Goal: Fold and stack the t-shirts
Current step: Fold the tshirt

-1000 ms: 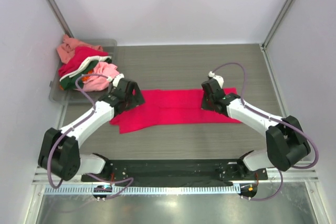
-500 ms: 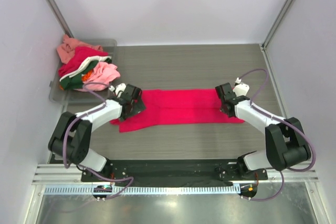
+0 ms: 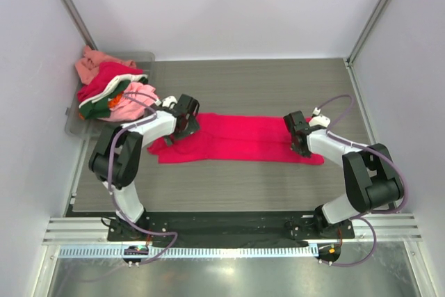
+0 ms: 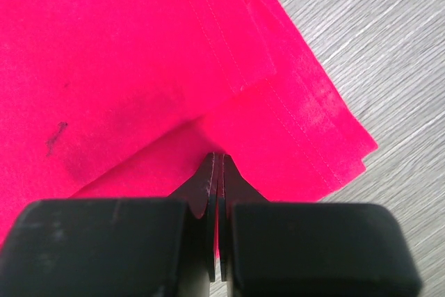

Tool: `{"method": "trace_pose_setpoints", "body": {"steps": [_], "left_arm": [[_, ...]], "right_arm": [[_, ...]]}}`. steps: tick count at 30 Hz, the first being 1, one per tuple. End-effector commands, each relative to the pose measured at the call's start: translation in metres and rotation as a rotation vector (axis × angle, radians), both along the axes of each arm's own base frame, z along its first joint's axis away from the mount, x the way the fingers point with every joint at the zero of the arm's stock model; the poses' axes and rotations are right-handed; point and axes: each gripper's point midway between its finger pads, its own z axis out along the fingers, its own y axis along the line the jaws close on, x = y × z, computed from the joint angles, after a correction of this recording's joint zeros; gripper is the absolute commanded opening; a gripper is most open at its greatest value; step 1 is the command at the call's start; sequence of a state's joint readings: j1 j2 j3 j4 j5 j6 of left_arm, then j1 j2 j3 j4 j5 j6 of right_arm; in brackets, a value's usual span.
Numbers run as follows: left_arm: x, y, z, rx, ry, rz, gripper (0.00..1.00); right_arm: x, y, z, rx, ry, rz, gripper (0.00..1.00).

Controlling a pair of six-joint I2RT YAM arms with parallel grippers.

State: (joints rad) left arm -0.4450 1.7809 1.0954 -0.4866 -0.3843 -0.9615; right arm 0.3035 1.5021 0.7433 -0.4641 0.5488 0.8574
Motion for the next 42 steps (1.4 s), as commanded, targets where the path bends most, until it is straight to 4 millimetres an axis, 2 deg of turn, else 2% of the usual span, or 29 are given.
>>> {"method": "trace_pose_setpoints", "body": {"steps": [1, 2, 4, 5, 6, 7, 10, 11, 12, 13, 14, 15, 16, 17, 18, 19, 20, 21, 23, 25, 26, 28, 29, 31, 32, 34, 35, 39, 42], "left_arm": [[0.014, -0.011, -0.015, -0.003, 0.032, -0.005, 0.94], [0.027, -0.018, -0.009, -0.013, 0.012, -0.011, 0.94], [0.030, -0.021, -0.022, 0.011, 0.071, -0.033, 0.94], [0.049, -0.030, -0.010, -0.002, 0.043, -0.040, 0.94], [0.053, -0.033, -0.011, -0.001, 0.055, -0.048, 0.94], [0.053, -0.035, -0.022, 0.017, 0.096, -0.064, 0.94], [0.078, -0.050, -0.011, -0.006, 0.067, -0.085, 0.94], [0.082, -0.052, -0.022, 0.003, 0.088, -0.098, 0.93], [0.090, -0.057, -0.020, 0.000, 0.080, -0.110, 0.94], [0.109, -0.066, -0.006, -0.017, 0.043, -0.125, 0.93], [0.115, -0.069, -0.019, 0.001, 0.071, -0.150, 0.93], [0.121, -0.074, -0.019, 0.004, 0.077, -0.168, 0.93], [0.141, -0.085, -0.001, -0.014, 0.038, -0.192, 0.93], [0.144, -0.088, -0.017, -0.003, 0.068, -0.205, 0.93], [0.149, -0.092, -0.018, -0.004, 0.068, -0.217, 0.93], [0.154, -0.096, -0.016, -0.002, 0.060, -0.227, 0.93], [0.169, -0.104, 0.000, -0.013, 0.009, -0.234, 0.93], [0.172, -0.110, -0.009, -0.010, 0.018, -0.260, 0.93], [0.183, -0.123, -0.001, -0.043, -0.019, -0.293, 0.94], [0.190, -0.139, 0.002, -0.098, -0.055, -0.341, 0.93], [0.191, -0.143, 0.003, -0.116, -0.068, -0.363, 0.93], [0.200, -0.146, 0.007, -0.122, -0.118, -0.389, 0.96], [0.205, -0.145, 0.011, -0.118, -0.141, -0.388, 0.97], [0.224, -0.144, 0.023, -0.145, -0.211, -0.384, 0.99], [0.229, -0.147, 0.028, -0.184, -0.232, -0.392, 0.99], [0.249, -0.145, 0.037, -0.239, -0.308, -0.374, 1.00], [0.253, -0.148, 0.035, -0.287, -0.312, -0.366, 0.99], [0.280, -0.149, 0.046, -0.366, -0.404, -0.328, 0.98], [0.294, -0.150, 0.052, -0.399, -0.469, -0.306, 0.97]], "right_arm": [[-0.029, 0.011, -0.029, 0.066, 0.132, -0.016, 0.01], [-0.032, 0.017, -0.030, 0.085, 0.142, -0.001, 0.01], [-0.043, 0.028, -0.033, 0.094, 0.152, 0.041, 0.01], [-0.047, 0.033, -0.034, 0.099, 0.157, 0.059, 0.01], [-0.050, 0.039, -0.034, 0.108, 0.154, 0.066, 0.01], [-0.058, 0.043, -0.038, 0.113, 0.171, 0.085, 0.01], [-0.079, 0.076, -0.043, 0.150, 0.187, 0.182, 0.01], [-0.086, 0.101, -0.041, 0.163, 0.174, 0.271, 0.01], [-0.093, 0.109, -0.040, 0.165, 0.178, 0.267, 0.01], [-0.096, 0.123, -0.038, 0.195, 0.173, 0.268, 0.01], [-0.101, 0.139, -0.036, 0.225, 0.162, 0.286, 0.01], [-0.112, 0.160, -0.037, 0.234, 0.164, 0.351, 0.01], [-0.114, 0.179, -0.032, 0.258, 0.153, 0.384, 0.01], [-0.117, 0.192, -0.029, 0.275, 0.148, 0.398, 0.01], [-0.127, 0.212, -0.029, 0.282, 0.155, 0.467, 0.01], [-0.125, 0.234, -0.023, 0.301, 0.148, 0.499, 0.01], [-0.128, 0.247, -0.023, 0.309, 0.158, 0.527, 0.01], [-0.136, 0.265, -0.020, 0.330, 0.163, 0.578, 0.01], [-0.143, 0.309, -0.011, 0.451, 0.164, 0.687, 0.01], [-0.151, 0.325, -0.004, 0.506, 0.159, 0.767, 0.01], [-0.150, 0.338, 0.010, 0.570, 0.121, 0.804, 0.01], [-0.141, 0.337, 0.028, 0.556, 0.052, 0.860, 0.01], [-0.131, 0.335, 0.050, 0.553, -0.028, 0.879, 0.02], [-0.119, 0.330, 0.068, 0.522, -0.083, 0.937, 0.07], [-0.104, 0.322, 0.084, 0.533, -0.123, 0.921, 0.11], [-0.091, 0.311, 0.096, 0.548, -0.137, 0.938, 0.14], [-0.070, 0.297, 0.101, 0.557, -0.161, 0.891, 0.16], [-0.038, 0.260, 0.133, 0.541, -0.271, 0.870, 0.25], [-0.022, 0.235, 0.139, 0.512, -0.296, 0.824, 0.27]]}}
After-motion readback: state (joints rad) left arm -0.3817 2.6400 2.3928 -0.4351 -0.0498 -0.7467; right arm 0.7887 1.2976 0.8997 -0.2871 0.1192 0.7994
